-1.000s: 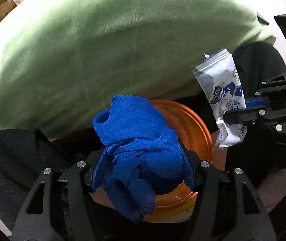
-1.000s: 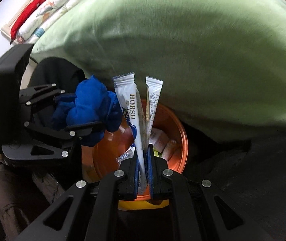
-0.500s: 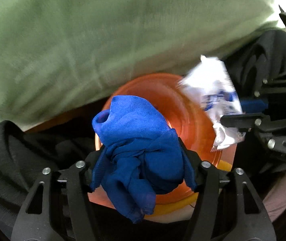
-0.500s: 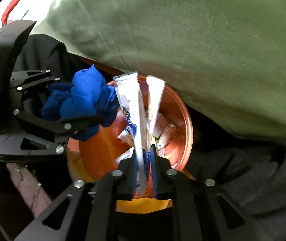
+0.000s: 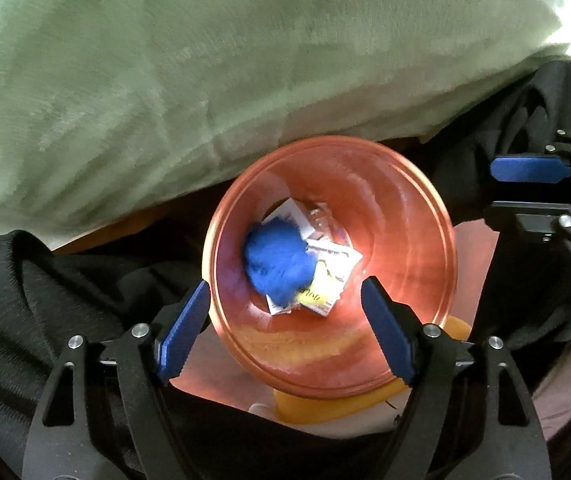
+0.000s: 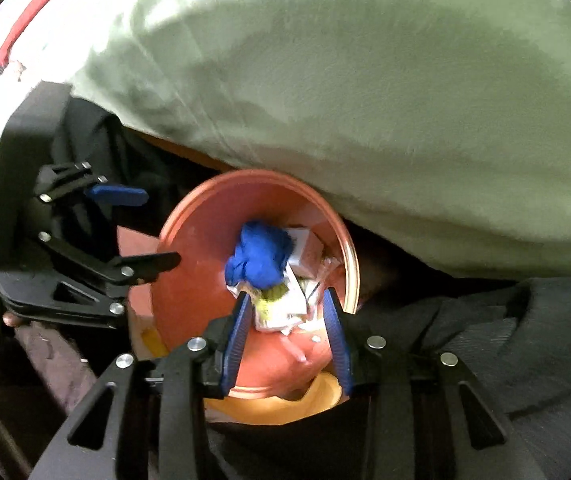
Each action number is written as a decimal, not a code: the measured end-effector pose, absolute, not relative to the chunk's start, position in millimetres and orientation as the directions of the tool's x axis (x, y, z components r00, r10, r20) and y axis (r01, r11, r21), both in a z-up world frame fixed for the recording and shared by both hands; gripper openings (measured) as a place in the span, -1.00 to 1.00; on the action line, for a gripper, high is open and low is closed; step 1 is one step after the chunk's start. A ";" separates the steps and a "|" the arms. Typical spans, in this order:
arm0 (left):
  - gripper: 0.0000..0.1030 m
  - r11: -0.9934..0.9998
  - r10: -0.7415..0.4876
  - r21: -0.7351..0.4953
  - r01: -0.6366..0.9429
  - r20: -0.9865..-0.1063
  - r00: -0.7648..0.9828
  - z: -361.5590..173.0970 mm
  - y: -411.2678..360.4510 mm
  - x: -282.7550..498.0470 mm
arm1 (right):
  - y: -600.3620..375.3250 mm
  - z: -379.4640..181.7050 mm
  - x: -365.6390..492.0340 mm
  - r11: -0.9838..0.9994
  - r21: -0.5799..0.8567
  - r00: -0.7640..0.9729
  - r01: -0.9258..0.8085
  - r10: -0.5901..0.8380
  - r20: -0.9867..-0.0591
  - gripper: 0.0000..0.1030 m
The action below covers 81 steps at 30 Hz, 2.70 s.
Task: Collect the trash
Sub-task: 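Open both tools to drop the cloth and wrappers into the bucket, then move both tools back over the bed toward the remaining trash, then grasp the yellow toy piece with the left tool while the right tool grasps the red cart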
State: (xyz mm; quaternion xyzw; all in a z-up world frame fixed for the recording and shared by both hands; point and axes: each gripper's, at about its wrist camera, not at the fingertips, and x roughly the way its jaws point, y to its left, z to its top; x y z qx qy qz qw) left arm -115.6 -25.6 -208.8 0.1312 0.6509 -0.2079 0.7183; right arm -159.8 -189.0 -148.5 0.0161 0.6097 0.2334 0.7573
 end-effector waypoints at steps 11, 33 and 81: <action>0.47 0.892 -0.288 -0.119 0.436 -0.894 0.344 -114.8 4.1 -111.0 | -210.2 -46.7 -138.3 0.858 0.319 0.443 -0.403 0.488 -0.752 0.12; 0.58 0.968 -0.233 -0.111 0.226 -0.737 0.634 -54.3 65.8 -42.2 | -173.5 24.9 101.9 0.919 0.221 0.649 -0.325 0.387 -0.655 0.24; 0.58 0.945 -0.314 -0.156 0.288 -0.679 0.664 -35.0 45.2 26.0 | -175.4 9.8 177.0 0.957 0.049 0.711 -0.287 0.247 -0.659 0.27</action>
